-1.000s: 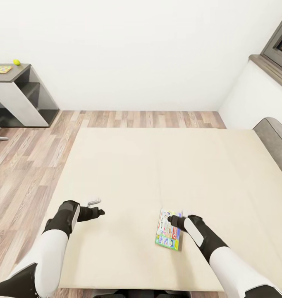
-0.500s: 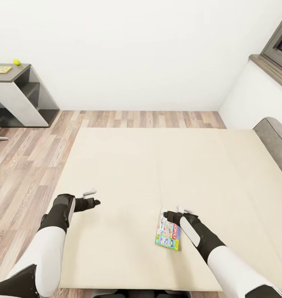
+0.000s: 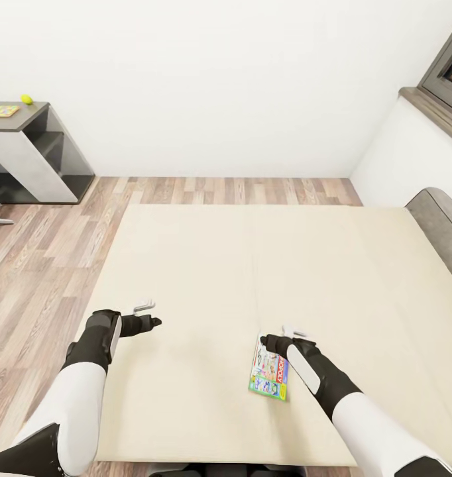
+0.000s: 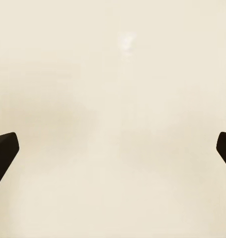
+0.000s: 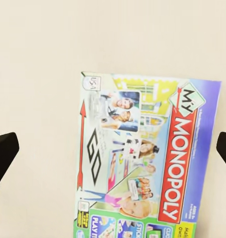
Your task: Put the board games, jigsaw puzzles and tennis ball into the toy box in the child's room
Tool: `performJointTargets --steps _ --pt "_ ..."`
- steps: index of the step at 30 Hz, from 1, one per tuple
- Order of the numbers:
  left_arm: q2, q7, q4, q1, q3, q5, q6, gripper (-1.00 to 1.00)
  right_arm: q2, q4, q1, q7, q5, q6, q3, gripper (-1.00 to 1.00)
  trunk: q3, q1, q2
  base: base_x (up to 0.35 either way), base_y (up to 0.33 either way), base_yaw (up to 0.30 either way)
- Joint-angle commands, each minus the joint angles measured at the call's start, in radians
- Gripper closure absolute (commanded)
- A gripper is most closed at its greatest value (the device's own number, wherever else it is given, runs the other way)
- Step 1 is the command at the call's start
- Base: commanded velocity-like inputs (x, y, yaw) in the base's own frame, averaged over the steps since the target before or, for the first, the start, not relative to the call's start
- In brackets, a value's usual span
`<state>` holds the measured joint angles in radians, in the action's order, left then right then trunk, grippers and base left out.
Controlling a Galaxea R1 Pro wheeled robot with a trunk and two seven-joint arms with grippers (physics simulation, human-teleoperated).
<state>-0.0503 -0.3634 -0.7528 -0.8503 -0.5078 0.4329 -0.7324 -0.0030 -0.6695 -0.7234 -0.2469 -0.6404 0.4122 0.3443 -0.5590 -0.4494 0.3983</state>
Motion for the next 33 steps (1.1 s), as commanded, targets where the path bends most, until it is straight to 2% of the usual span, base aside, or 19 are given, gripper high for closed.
performJointTargets --steps 1,9,15,19,33 --pt "-0.002 -0.009 -0.002 -0.001 -0.006 0.01 -0.003 -1.0 -0.001 -0.01 -0.001 -0.009 -0.009 0.004 0.004 -1.0 -0.001 -0.001 0.002 0.0 0.0 0.0" --pt "-0.004 -0.009 -0.001 -0.001 0.001 0.011 -0.002 -1.0 -0.003 -0.071 0.004 -0.01 -0.011 0.01 0.002 -1.0 -0.009 -0.001 0.002 0.0 0.0 0.0" --pt "-0.004 -0.009 0.0 -0.001 0.047 0.01 -0.002 -1.0 -0.007 -0.076 0.005 -0.009 -0.012 0.011 0.004 -1.0 -0.018 -0.001 0.002 0.0 0.0 0.0" --pt "-0.003 -0.008 0.0 -0.001 0.062 0.01 -0.002 -1.0 -0.009 -0.076 0.005 -0.009 -0.013 0.011 0.004 -1.0 -0.024 -0.001 0.002 0.0 0.0 0.0" --pt "-0.004 -0.008 0.001 -0.001 0.069 0.01 -0.002 -1.0 -0.011 -0.075 0.006 -0.009 -0.012 0.01 0.004 -1.0 -0.047 -0.001 0.002 0.0 0.0 0.0"
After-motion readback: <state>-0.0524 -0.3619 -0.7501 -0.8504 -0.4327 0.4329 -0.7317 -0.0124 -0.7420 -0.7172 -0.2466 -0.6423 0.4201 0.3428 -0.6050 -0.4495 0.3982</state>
